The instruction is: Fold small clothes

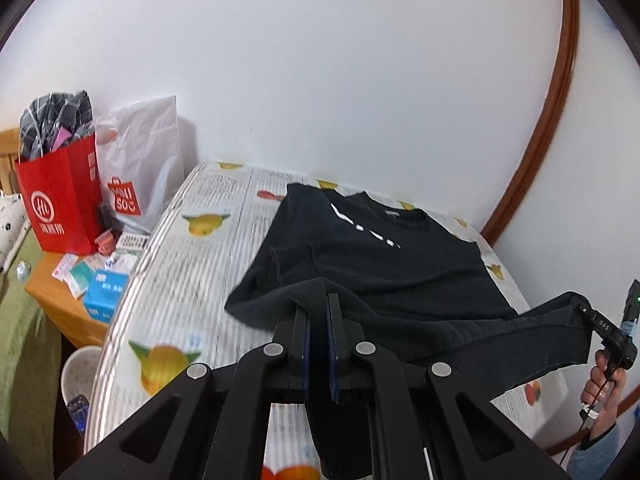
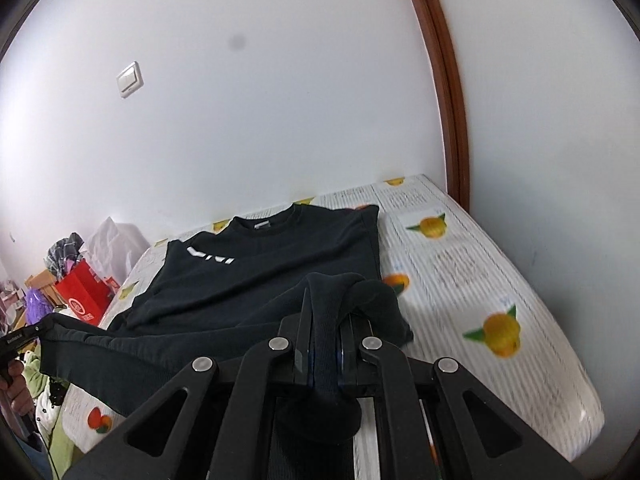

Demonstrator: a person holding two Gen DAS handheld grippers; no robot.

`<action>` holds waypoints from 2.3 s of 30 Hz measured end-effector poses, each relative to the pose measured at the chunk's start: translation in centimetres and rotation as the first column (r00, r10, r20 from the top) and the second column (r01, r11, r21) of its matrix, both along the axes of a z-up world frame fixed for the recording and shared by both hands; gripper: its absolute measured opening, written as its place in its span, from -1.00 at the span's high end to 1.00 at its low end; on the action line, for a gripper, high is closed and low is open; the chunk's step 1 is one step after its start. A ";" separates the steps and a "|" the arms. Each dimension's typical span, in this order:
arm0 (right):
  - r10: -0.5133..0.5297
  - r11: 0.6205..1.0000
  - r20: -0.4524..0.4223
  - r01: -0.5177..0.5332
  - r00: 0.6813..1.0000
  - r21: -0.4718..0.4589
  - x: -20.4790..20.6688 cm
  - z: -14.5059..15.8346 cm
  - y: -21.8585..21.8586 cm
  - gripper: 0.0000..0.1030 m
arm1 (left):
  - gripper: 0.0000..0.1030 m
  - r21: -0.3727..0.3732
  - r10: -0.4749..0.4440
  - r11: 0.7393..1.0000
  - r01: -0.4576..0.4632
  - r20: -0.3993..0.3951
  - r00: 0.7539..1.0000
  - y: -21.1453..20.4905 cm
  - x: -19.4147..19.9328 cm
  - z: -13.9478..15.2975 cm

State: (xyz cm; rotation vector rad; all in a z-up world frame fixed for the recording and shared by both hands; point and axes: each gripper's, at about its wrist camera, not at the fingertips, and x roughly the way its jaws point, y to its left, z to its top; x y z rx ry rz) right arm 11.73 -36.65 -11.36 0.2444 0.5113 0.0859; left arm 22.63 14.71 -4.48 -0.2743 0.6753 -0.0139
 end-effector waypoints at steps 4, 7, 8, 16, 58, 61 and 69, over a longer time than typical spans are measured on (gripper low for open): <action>-0.012 1.000 -0.009 0.012 1.000 -0.013 2.8 0.6 0.0 0.87 | 0.87 0.050 0.013 0.999 -0.013 0.011 1.000 -0.6 2.7 0.6; -0.038 0.999 -0.002 0.038 0.999 -0.017 4.5 0.8 -0.2 0.87 | 0.87 0.063 0.019 0.998 -0.021 0.021 1.000 -0.9 4.7 0.8; -0.045 0.999 -0.001 0.045 0.999 -0.012 5.0 0.8 -0.2 0.87 | 0.86 0.070 0.022 0.997 -0.023 0.018 1.000 -1.1 5.4 0.8; -0.078 0.997 -0.032 0.078 0.996 -0.009 9.8 0.3 -0.7 0.87 | 0.86 0.143 0.046 0.989 -0.041 -0.030 0.998 -2.1 11.2 -0.5; -0.149 0.986 -0.274 0.123 0.950 -0.111 12.9 -8.1 -4.3 0.25 | -0.01 0.075 0.061 0.996 -0.045 -0.232 0.971 2.9 11.4 -9.0; -0.149 0.989 -0.310 0.133 0.939 -0.072 12.8 -9.6 -5.1 0.25 | -0.01 0.053 0.043 0.998 -0.030 -0.263 0.964 3.3 11.8 -10.1; -0.150 0.989 -0.328 0.147 0.933 -0.036 14.1 -11.5 -5.3 0.54 | 0.14 0.042 0.034 0.999 -0.023 -0.293 0.956 3.3 13.6 -12.4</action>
